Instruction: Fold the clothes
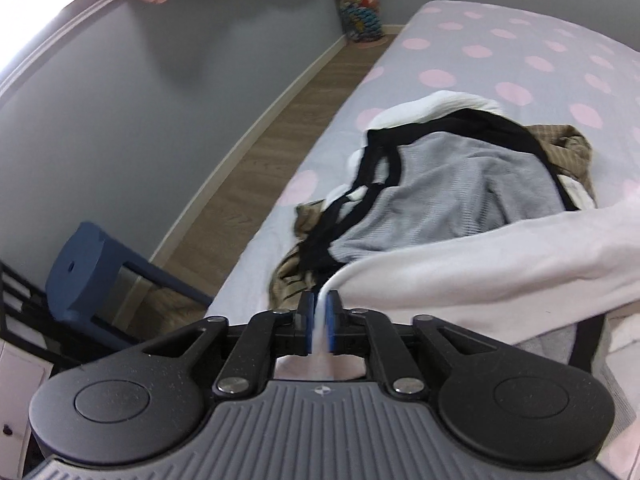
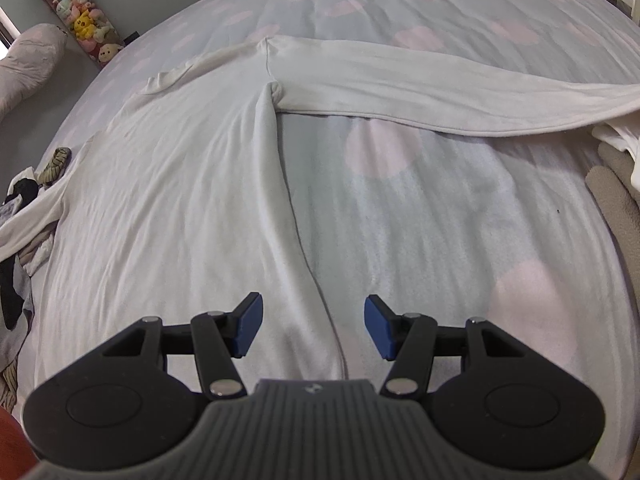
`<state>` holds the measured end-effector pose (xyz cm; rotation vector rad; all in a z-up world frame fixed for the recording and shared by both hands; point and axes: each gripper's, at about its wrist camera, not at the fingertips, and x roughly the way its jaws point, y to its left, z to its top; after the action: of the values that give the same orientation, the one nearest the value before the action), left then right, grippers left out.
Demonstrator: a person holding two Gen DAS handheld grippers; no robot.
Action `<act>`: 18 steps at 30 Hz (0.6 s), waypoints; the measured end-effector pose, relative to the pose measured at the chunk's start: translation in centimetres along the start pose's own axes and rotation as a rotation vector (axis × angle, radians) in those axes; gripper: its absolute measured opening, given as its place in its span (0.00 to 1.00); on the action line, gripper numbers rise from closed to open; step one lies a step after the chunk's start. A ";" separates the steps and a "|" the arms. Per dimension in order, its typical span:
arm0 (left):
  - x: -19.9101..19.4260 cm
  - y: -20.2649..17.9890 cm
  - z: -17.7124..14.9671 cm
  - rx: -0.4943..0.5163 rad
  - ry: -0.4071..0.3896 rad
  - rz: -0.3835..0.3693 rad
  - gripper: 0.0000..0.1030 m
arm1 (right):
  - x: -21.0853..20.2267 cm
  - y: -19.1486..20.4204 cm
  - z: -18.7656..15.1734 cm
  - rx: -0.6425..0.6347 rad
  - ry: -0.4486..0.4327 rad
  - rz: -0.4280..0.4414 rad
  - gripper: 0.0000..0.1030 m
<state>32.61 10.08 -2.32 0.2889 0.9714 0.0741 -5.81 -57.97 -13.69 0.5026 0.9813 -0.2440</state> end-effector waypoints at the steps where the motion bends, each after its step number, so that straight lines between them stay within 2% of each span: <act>1: -0.4 -0.3 -0.1 0.009 -0.015 -0.016 0.18 | 0.0 0.0 0.0 -0.002 0.003 -0.002 0.58; 2: -0.8 -0.7 -0.3 0.018 -0.030 -0.031 0.23 | 0.1 0.0 0.1 -0.002 0.005 -0.002 0.58; 7: -4.1 -2.4 -1.2 0.021 -0.112 -0.113 0.28 | 0.0 -0.3 0.1 0.008 0.003 0.012 0.58; 9: -5.6 -3.9 -1.8 0.060 -0.122 -0.157 0.31 | -0.1 -0.4 0.0 0.009 0.000 0.019 0.58; 11: -7.2 -5.6 -2.5 0.116 -0.132 -0.194 0.40 | -0.2 -0.4 -0.1 0.010 -0.005 0.026 0.58; 14: -8.8 -8.8 -4.0 0.185 -0.106 -0.274 0.43 | -0.5 -0.6 -0.2 0.017 -0.010 0.040 0.58; 17: -9.2 -12.7 -5.6 0.261 0.030 -0.413 0.43 | -0.6 -0.8 -0.2 0.024 -0.008 0.057 0.58; 18: -9.1 -14.5 -6.2 0.318 0.086 -0.433 0.43 | -0.6 -0.9 -0.2 0.025 -0.006 0.064 0.58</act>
<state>21.39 -4.30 -2.36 0.3625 1.1132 -0.4699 -6.68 -58.60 -13.53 0.5552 0.9561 -0.2010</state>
